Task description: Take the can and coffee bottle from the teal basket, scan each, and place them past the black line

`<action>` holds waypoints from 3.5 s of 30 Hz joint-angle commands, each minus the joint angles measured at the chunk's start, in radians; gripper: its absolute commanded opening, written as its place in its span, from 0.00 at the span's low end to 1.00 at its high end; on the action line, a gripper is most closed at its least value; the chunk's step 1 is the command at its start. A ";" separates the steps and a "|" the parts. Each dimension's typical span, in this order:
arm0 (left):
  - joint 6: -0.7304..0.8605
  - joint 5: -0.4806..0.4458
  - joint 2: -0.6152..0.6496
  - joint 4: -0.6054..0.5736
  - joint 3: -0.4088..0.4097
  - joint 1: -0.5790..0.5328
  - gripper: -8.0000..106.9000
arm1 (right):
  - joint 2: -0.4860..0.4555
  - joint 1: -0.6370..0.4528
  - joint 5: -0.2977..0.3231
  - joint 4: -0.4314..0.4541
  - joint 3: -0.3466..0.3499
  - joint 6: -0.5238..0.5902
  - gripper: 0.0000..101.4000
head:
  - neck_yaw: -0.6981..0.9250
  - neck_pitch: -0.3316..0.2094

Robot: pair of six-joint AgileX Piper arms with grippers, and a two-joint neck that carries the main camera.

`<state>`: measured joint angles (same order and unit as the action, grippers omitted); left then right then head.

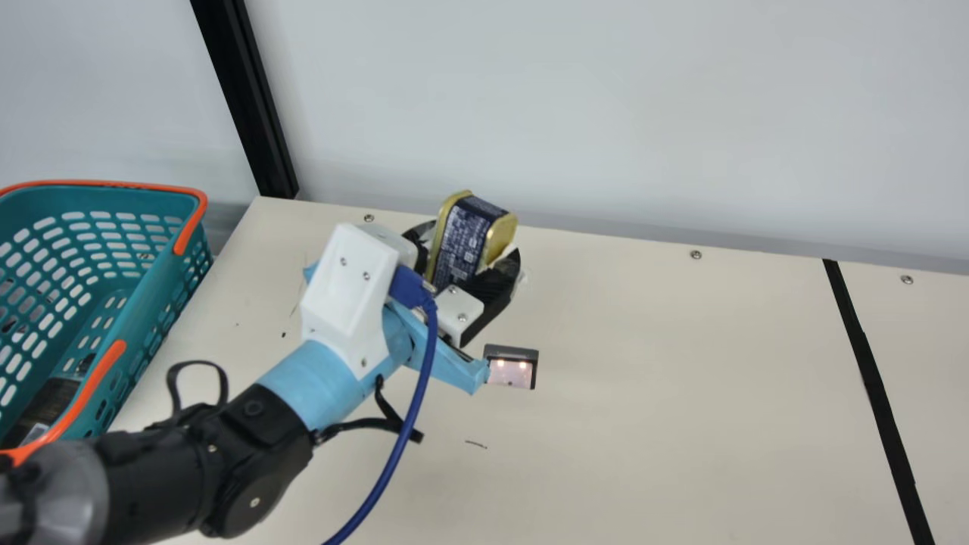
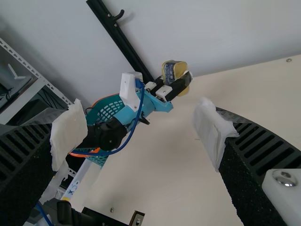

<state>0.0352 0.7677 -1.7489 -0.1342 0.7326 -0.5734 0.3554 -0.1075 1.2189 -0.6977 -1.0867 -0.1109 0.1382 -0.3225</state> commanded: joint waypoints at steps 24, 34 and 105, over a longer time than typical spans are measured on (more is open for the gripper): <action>0.001 0.049 -0.234 -0.033 0.149 -0.053 0.16 | 0.000 0.000 0.000 0.000 0.000 0.000 1.00 | -0.014 -0.003; -0.025 0.078 -0.265 -0.021 0.159 -0.056 0.16 | 0.000 0.000 0.000 0.000 0.000 0.000 1.00 | -0.014 -0.003; 0.774 -1.566 -0.067 -0.160 0.635 0.129 0.16 | 0.000 0.000 0.000 0.000 0.000 0.000 1.00 | -0.014 -0.003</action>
<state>0.6226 -0.7485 -1.8062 -0.2388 1.3701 -0.4477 0.3554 -0.1075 1.2189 -0.6977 -1.0867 -0.1109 0.1382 -0.3225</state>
